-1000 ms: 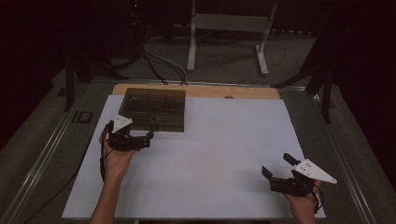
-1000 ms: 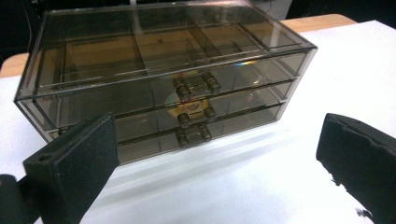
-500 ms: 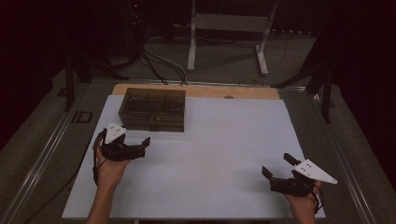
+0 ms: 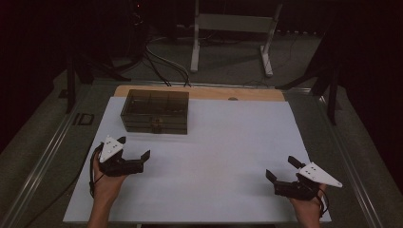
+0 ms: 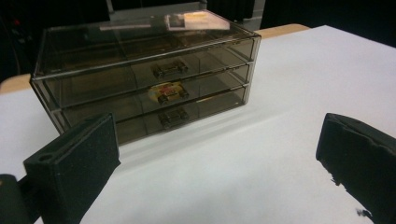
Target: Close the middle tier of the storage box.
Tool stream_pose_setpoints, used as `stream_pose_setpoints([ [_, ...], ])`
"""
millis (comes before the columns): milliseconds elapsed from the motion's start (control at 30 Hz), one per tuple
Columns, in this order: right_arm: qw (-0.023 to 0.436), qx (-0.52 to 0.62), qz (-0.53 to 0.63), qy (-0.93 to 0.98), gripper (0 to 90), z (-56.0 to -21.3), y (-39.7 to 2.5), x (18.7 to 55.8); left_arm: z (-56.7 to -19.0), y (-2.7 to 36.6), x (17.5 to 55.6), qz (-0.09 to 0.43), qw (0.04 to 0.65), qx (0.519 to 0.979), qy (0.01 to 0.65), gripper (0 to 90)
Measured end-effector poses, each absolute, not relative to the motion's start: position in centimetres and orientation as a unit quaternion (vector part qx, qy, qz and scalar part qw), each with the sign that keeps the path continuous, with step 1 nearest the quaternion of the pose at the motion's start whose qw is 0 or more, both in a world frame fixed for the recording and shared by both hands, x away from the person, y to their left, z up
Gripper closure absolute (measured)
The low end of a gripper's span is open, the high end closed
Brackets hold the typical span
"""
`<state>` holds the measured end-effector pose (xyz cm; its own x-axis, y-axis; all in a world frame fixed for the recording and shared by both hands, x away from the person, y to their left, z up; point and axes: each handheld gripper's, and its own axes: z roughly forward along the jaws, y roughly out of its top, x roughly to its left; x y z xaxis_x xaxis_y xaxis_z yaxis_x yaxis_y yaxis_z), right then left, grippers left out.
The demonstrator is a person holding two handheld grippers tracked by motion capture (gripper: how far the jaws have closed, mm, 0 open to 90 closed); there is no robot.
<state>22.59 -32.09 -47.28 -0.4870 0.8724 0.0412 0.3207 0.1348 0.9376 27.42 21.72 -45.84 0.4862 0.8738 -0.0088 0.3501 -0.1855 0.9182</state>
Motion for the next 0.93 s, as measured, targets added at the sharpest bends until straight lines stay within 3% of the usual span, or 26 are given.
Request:
stream_pose_setpoints([
  [933,0.277,0.429,0.492,0.705,0.4,-47.6,-32.2,22.9,-48.1,22.4,27.0,0.259,0.492,0.696,0.455,0.8],
])
